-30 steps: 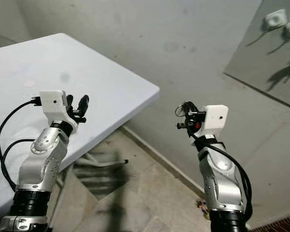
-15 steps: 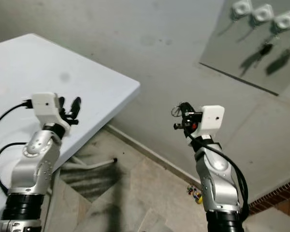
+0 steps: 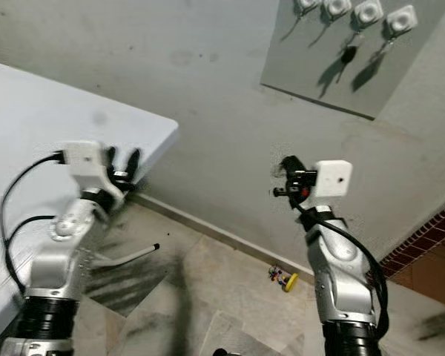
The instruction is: Hang keys on a hook
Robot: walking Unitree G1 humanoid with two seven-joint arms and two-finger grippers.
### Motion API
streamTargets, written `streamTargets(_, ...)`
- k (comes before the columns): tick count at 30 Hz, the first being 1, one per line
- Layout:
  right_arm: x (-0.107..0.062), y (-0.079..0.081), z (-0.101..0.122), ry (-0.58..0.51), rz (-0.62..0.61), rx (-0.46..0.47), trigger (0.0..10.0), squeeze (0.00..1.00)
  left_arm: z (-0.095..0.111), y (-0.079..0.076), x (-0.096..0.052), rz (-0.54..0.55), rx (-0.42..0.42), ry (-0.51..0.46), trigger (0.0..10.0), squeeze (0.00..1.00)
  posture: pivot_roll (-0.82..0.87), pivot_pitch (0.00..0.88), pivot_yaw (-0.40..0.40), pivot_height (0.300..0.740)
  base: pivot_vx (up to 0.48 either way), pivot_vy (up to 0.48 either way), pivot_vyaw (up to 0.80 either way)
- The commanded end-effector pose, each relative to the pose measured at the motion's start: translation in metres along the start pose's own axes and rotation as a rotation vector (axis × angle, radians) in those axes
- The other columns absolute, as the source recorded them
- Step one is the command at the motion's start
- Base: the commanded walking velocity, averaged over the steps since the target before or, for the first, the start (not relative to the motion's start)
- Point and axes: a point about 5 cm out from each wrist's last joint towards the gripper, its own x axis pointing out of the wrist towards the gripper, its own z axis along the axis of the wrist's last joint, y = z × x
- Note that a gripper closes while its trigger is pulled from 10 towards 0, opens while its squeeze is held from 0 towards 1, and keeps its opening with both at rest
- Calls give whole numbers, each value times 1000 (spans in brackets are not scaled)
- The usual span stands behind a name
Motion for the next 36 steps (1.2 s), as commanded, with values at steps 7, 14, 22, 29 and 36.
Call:
streamTargets(7, -1, -4, 5, -16, -1, -28, 10000, 0, -3, -4, -7, -80, -4, 32, 10000, 0, 47, 86, -48, 740, 0, 0, -542)
streamTargets(14, -3, -5, 5, -16, -3, -46, 10000, 0, 0, -10, -9, -122, -68, 33, 10000, 0, 46, 83, -47, 740, 0, 0, -538)
streamTargets(22, -5, -6, 6, -26, -9, -47, 10000, 0, 2, -5, -10, -104, -110, 37, 10000, 0, 41, 74, -45, 740, 0, 0, 0)
streamTargets(29, -5, -3, 6, -28, 0, -41, 10000, 0, 5, -1, -7, -85, -125, 35, 10000, 0, 40, 65, -45, 740, 187, 0, 0)
streamTargets(36, -6, -4, 6, -27, 3, -40, 10000, 0, 5, 7, -6, -40, -148, 37, 10000, 0, 38, 61, -44, 740, 290, 0, 0)
